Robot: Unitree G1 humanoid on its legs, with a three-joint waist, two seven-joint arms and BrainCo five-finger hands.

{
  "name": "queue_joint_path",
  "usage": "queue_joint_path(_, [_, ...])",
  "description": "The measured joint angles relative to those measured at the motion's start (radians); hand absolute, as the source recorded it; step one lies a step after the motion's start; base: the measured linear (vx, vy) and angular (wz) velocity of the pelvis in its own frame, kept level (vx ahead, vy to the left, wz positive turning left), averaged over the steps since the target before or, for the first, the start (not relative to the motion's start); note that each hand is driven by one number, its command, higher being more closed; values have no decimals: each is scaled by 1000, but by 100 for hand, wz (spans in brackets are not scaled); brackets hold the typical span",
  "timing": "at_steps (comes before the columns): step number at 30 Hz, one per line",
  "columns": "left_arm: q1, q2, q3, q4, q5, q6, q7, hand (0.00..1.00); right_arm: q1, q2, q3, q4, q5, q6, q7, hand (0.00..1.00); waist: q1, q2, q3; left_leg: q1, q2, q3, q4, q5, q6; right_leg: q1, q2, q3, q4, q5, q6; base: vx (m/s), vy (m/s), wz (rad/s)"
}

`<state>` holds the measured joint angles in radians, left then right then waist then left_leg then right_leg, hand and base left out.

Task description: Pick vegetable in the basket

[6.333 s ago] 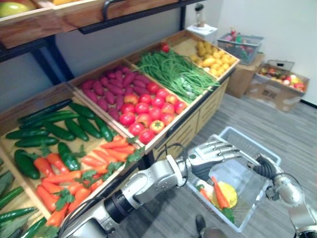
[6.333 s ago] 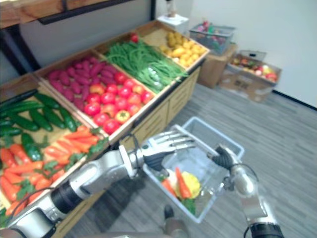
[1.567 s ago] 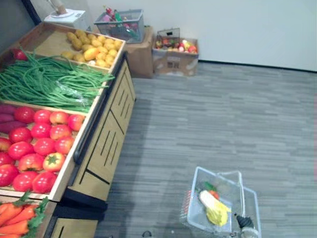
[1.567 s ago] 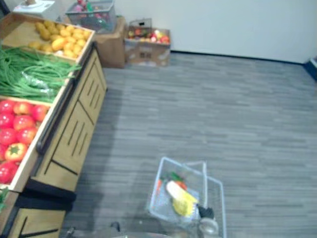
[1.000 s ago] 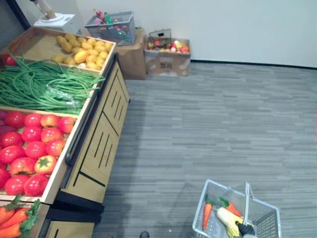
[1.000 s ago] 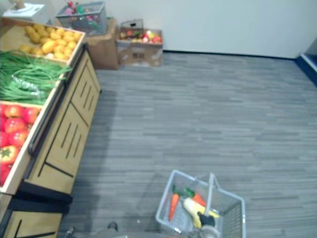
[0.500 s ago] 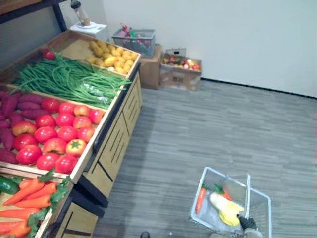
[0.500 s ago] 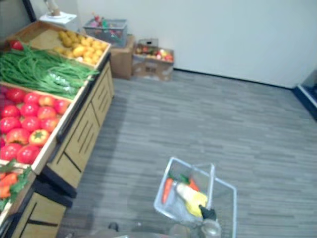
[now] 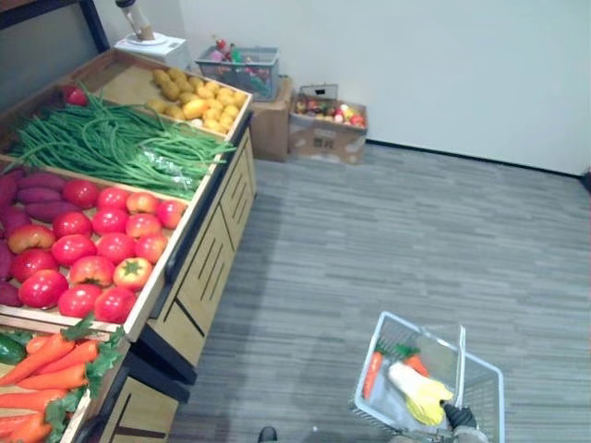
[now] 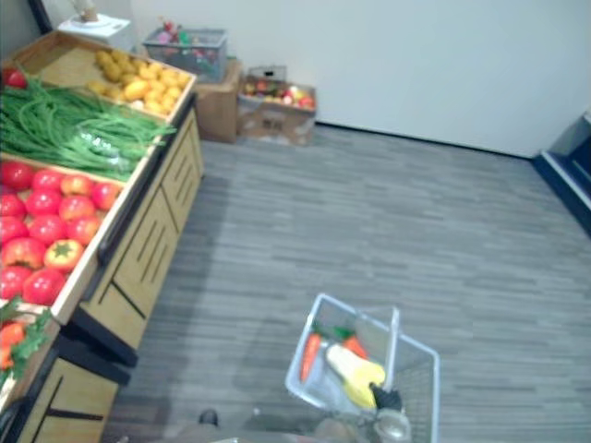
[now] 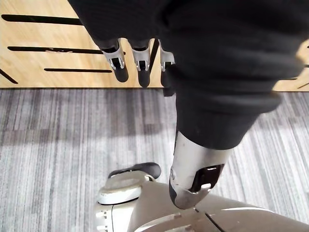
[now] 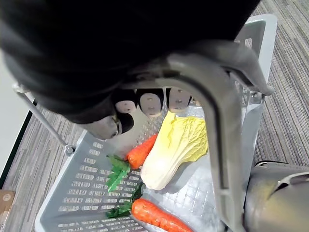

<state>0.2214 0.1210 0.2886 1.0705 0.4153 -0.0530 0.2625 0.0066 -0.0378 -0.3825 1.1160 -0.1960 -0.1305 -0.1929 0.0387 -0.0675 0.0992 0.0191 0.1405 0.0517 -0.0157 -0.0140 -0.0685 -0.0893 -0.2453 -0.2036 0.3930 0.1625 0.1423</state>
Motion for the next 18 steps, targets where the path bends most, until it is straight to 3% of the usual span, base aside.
queue_joint_path(2, [-2,1,-22,-2,0,-1,-3,0,14,1,0,2,0,12,0,100,2,-23,-16,-2,-35,20,-10,5,6,51,-22,-3,-114,-66,13,80,-44,-16])
queue_joint_path(7, [-11,-5,-29,5,-11,-1,-3,0,6,1,3,29,0,22,1,100,6,-20,-45,-28,-60,80,-32,17,-4,95,-20,-23,-331,-98,22,38,-69,-37])
queue_joint_path(14, [-31,-5,-62,36,-48,-4,-3,0,29,-13,4,38,1,26,-2,100,-7,-7,-55,23,-46,78,-87,55,-30,141,0,-49,-359,-205,28,8,-138,-3])
queue_joint_path(18, [-29,-6,-87,46,-125,-13,-4,0,45,-22,4,41,6,25,-2,100,-7,-2,-57,26,-38,75,-88,60,-37,148,6,-51,-364,-213,24,-60,-56,2])
